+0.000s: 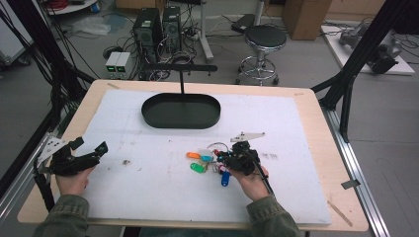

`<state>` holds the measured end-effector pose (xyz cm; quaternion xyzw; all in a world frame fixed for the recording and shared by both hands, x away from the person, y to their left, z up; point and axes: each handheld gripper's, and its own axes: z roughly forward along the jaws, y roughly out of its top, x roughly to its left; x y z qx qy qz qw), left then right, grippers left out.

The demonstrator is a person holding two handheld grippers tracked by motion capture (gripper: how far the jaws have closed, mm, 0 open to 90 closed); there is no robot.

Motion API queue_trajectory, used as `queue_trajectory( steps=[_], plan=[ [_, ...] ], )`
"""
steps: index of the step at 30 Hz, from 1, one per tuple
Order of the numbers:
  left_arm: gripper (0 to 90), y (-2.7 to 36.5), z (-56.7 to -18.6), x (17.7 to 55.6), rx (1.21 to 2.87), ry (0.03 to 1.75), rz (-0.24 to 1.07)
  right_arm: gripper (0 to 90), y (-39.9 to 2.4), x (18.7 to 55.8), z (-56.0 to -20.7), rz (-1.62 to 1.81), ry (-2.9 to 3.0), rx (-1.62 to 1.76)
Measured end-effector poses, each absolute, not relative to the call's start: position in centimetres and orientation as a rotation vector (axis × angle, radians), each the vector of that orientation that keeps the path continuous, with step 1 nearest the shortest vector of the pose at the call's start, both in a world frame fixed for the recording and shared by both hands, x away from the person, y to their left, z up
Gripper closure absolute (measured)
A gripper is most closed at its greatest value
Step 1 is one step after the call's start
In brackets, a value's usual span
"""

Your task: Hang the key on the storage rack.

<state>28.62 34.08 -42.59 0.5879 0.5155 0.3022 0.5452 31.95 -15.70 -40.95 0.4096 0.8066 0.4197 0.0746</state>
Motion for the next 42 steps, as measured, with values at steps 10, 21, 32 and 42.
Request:
queue_trajectory(
  steps=[10,21,32,42],
  plan=[
    [1.7,34.1,-42.6,28.6,1.396,1.224,0.714,85.2,-16.0,31.2,-39.5,1.324,2.360,1.189],
    [1.7,34.1,-42.6,28.6,1.389,1.220,0.709,85.3,-16.3,31.0,-38.4,1.353,2.325,1.152],
    [1.7,34.1,-42.6,28.6,1.387,1.221,0.706,85.3,-16.5,31.1,-36.8,1.388,2.286,1.124],
    [1.7,34.1,-42.6,28.7,1.385,1.222,0.703,85.3,-16.0,31.7,-34.5,1.429,2.261,1.084]
  ],
)
